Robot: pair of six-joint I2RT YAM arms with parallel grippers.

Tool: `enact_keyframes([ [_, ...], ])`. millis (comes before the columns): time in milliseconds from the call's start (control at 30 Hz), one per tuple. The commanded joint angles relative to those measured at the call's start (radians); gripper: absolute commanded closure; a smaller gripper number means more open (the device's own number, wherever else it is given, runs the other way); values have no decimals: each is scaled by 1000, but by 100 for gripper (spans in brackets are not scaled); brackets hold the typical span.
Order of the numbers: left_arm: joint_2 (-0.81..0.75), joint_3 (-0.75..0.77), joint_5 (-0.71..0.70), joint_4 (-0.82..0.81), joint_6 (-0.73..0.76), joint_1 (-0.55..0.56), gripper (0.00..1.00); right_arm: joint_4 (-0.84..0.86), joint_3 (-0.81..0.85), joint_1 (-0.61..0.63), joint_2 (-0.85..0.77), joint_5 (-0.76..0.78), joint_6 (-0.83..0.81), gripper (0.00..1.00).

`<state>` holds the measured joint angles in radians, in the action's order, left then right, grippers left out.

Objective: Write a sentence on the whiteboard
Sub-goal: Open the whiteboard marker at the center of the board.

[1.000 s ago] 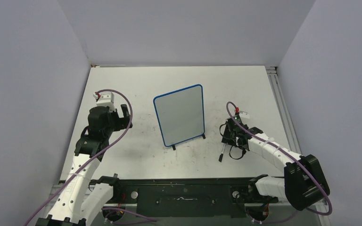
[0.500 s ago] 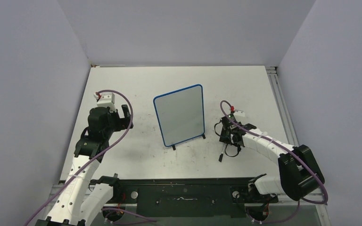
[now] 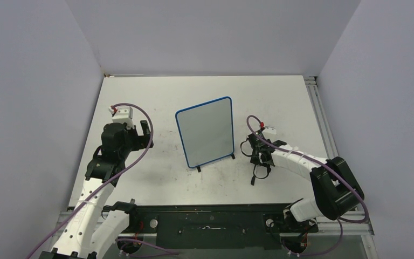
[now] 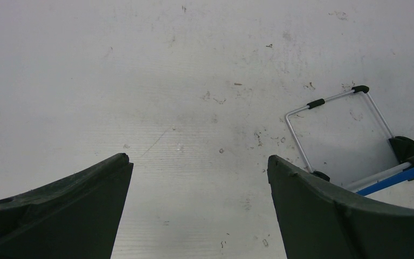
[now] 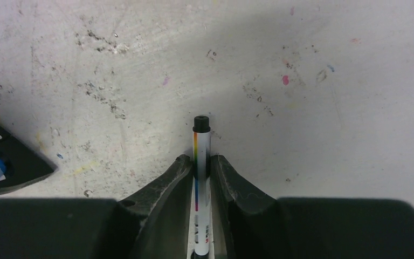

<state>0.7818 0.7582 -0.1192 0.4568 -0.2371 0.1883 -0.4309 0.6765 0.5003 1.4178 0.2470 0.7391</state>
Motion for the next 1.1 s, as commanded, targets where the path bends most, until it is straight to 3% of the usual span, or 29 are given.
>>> enact_keyframes([
  [0,-9,6,4,-20,-8,6,4,24,23,9,44,4,21,83],
  [100,-11,6,7,-22,-7,7,4,19,12,9,49,2,30,83],
  [200,-5,4,6,-21,-4,7,4,11,3,9,38,-3,42,94],
  [267,-4,7,15,-24,4,11,3,8,2,9,10,-2,49,95],
  [500,-87,29,56,-13,-11,69,0,32,14,13,-220,-21,35,95],
  [667,-114,176,159,61,-94,146,13,90,13,28,-417,-92,1,95],
  [867,-106,228,221,-12,-203,367,19,181,44,123,-563,-131,-32,95],
  [1067,-32,209,129,-196,-295,709,21,418,36,205,-641,-264,-33,95],
])
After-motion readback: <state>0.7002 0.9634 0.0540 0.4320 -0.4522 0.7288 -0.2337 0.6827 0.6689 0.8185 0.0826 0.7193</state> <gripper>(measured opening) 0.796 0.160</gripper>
